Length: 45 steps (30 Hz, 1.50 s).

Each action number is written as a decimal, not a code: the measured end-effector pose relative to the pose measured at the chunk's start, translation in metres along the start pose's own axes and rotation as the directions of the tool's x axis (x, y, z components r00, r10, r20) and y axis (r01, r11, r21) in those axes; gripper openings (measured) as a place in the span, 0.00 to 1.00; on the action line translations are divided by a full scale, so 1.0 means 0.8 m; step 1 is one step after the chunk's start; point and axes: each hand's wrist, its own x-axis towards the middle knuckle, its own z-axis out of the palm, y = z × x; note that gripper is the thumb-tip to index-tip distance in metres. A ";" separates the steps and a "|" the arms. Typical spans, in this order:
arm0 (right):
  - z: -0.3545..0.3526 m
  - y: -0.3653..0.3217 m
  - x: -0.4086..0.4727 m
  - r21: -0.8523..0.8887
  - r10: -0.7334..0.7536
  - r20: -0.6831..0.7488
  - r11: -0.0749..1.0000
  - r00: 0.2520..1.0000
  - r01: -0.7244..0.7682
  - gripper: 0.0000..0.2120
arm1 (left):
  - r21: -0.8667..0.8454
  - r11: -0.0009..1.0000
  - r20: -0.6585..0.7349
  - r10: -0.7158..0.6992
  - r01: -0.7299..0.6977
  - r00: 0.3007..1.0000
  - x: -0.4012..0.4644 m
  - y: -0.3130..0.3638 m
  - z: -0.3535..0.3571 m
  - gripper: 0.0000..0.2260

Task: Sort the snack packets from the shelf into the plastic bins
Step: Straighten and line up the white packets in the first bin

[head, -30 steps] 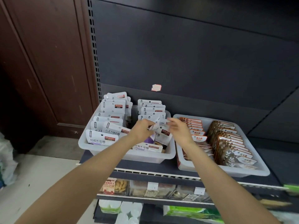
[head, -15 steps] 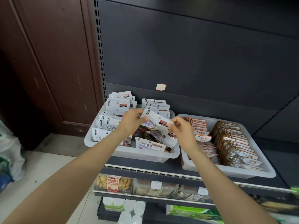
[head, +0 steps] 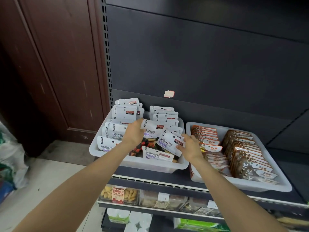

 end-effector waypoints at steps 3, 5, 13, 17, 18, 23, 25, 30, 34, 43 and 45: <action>-0.017 -0.002 -0.002 0.045 -0.119 0.122 0.992 0.985 0.114 0.06 | -0.045 0.998 -0.077 -0.046 0.042 0.996 0.005 -0.004 -0.008 0.20; -0.034 -0.002 -0.007 0.057 -0.215 0.252 0.977 0.943 0.208 0.04 | -0.062 0.997 -0.074 -0.040 0.035 0.996 0.007 -0.004 -0.014 0.20; -0.033 -0.007 -0.014 0.133 -0.274 0.037 0.954 0.961 0.267 0.06 | -0.326 0.942 0.289 0.178 -0.078 0.941 0.011 0.012 -0.022 0.12; -0.030 -0.016 -0.021 0.304 -0.136 0.034 0.945 0.990 0.120 0.15 | -0.211 0.977 0.399 0.116 -0.032 0.909 0.012 0.019 -0.003 0.17; -0.030 -0.016 -0.020 0.327 -0.118 0.066 0.941 0.991 0.090 0.22 | -0.156 0.988 0.437 0.080 -0.013 0.896 0.011 0.020 0.006 0.17; -0.023 -0.011 -0.023 0.257 -0.156 0.204 0.961 0.967 0.101 0.30 | -0.156 0.975 0.428 -0.076 0.157 0.900 0.004 0.029 0.026 0.19; -0.013 -0.014 -0.027 0.360 -0.108 0.212 0.932 0.971 0.025 0.29 | -0.180 0.957 0.506 -0.108 0.227 0.856 -0.004 0.027 0.034 0.24; 0.012 -0.015 -0.030 0.632 -0.026 0.240 0.763 0.970 -0.136 0.32 | -0.326 0.878 0.504 -0.151 0.350 0.850 -0.017 0.012 0.058 0.26; 0.000 -0.007 -0.015 0.586 -0.023 0.154 0.807 0.988 -0.073 0.29 | -0.349 0.891 0.443 -0.115 0.289 0.889 -0.016 0.006 0.055 0.17; -0.006 -0.001 0.009 0.543 -0.098 0.272 0.837 0.957 -0.068 0.30 | -0.595 0.768 0.293 -0.068 0.238 0.954 -0.044 0.003 0.063 0.25; -0.009 0.009 -0.001 0.590 -0.177 0.299 0.806 0.938 -0.036 0.29 | -0.623 0.745 0.260 -0.088 0.236 0.962 -0.043 0.000 0.066 0.26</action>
